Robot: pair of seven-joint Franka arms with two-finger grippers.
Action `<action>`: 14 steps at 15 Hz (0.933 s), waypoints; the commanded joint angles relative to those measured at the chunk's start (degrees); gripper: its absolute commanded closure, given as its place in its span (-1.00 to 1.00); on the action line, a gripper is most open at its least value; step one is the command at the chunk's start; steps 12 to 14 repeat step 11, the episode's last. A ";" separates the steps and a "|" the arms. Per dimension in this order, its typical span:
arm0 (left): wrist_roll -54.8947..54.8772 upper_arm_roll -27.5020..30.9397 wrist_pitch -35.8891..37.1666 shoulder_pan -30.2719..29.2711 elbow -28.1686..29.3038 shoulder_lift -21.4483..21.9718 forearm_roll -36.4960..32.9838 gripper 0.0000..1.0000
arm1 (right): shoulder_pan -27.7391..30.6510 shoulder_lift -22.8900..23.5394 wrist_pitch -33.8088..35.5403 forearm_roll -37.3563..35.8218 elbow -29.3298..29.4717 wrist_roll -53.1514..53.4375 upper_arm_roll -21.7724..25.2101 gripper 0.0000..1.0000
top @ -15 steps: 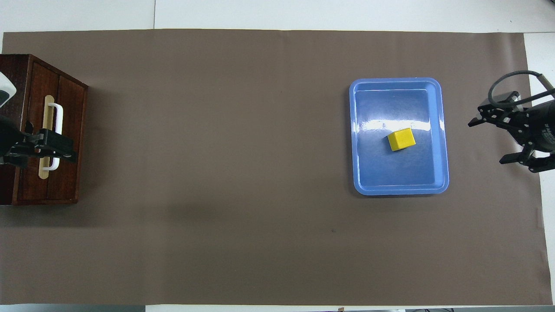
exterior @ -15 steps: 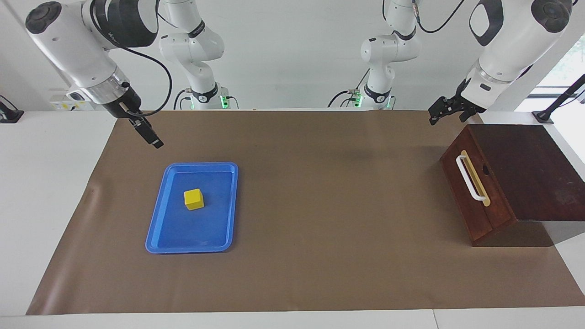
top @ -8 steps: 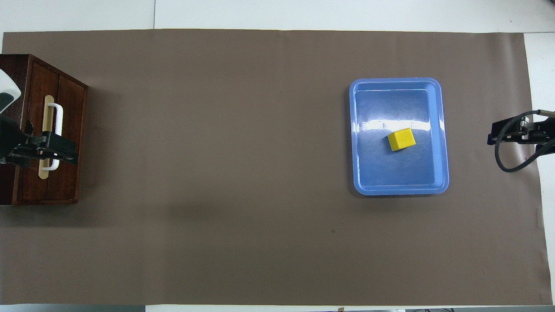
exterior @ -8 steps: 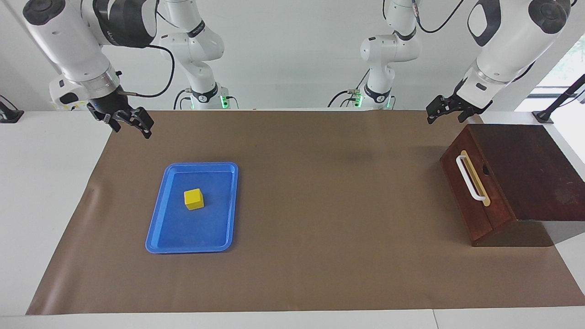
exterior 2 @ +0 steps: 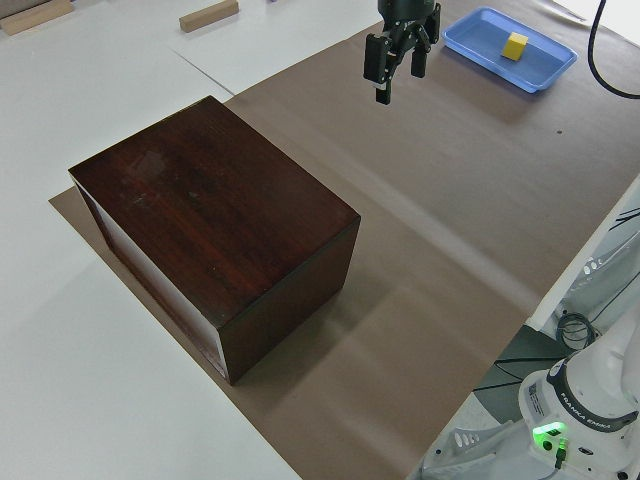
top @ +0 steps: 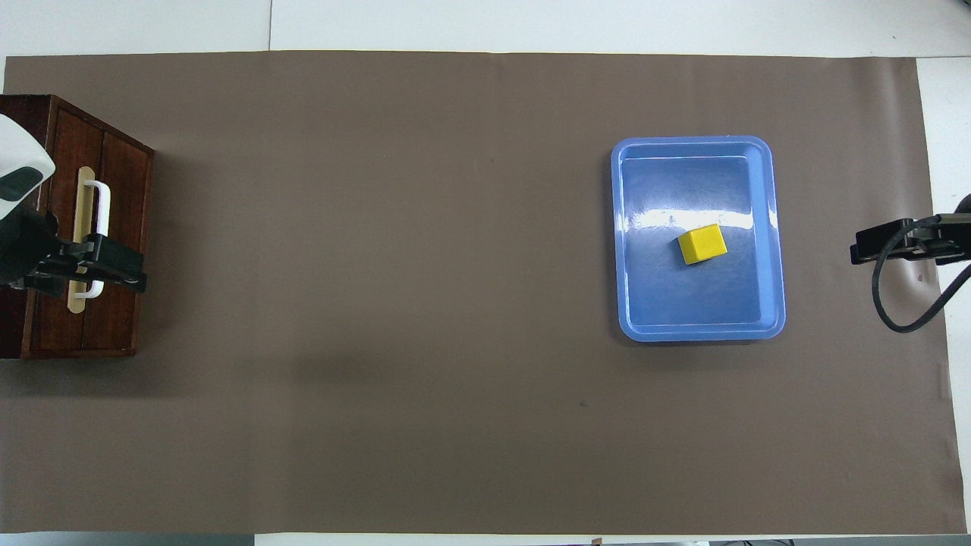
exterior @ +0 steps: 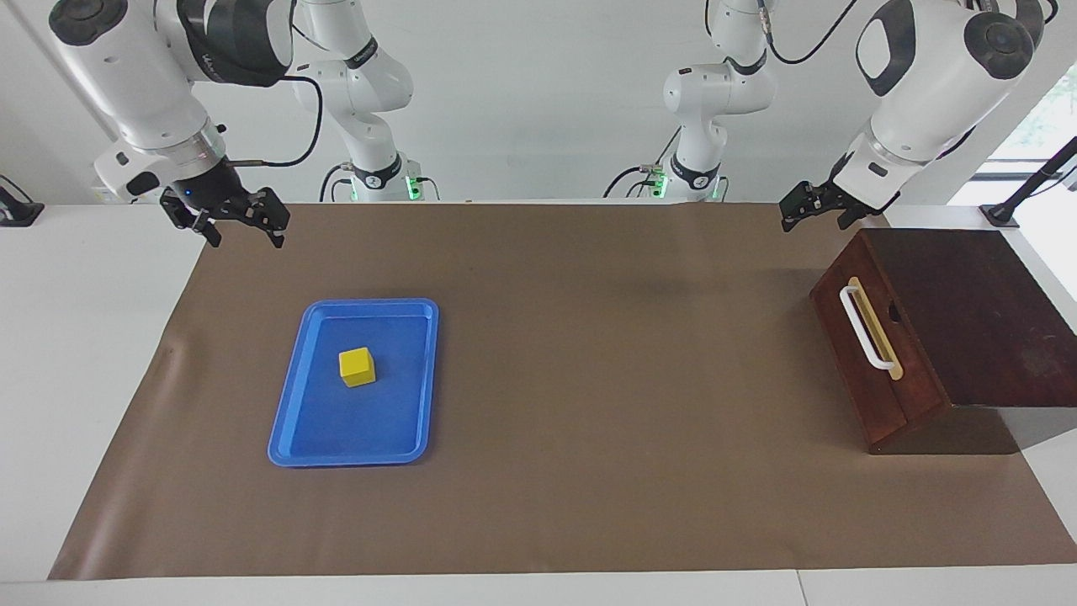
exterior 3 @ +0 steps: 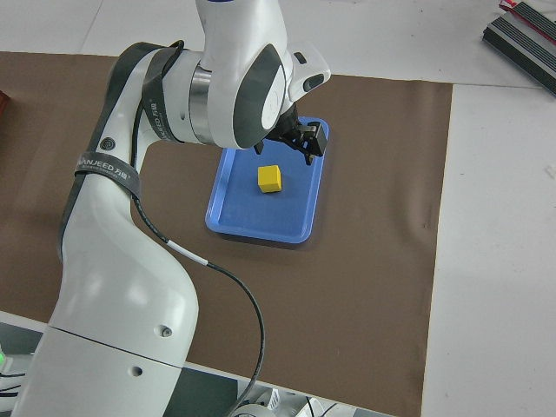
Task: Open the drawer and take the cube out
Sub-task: 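Push the drawer shut with the left gripper while the right gripper retracts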
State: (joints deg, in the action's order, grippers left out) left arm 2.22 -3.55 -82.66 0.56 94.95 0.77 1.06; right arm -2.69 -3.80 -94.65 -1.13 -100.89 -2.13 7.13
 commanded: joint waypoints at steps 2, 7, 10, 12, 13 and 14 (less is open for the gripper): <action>-0.46 0.74 0.22 0.93 0.50 0.29 0.17 -1.00 | 0.14 -0.94 -0.54 -0.01 -0.97 -0.69 -0.28 -1.00; -0.46 1.09 0.22 0.84 0.50 0.29 0.17 -1.00 | 0.14 -0.85 -0.36 0.08 -0.71 1.42 -1.59 -1.00; -0.37 1.09 0.22 0.84 0.50 0.29 0.17 -1.00 | 0.14 -0.77 -0.28 -0.01 -0.62 1.42 -1.77 -1.00; -0.37 1.09 0.31 0.84 0.50 0.29 0.17 -1.00 | 0.14 -0.68 -0.10 -0.01 -0.45 1.42 -1.77 -1.00; -0.37 1.09 0.31 0.84 0.50 0.29 0.17 -1.00 | 0.14 -0.68 -0.10 -0.01 -0.45 1.42 -1.77 -1.00; -0.37 1.09 0.31 0.84 0.50 0.29 0.17 -1.00 | 0.14 -0.68 -0.10 -0.01 -0.45 1.42 -1.77 -1.00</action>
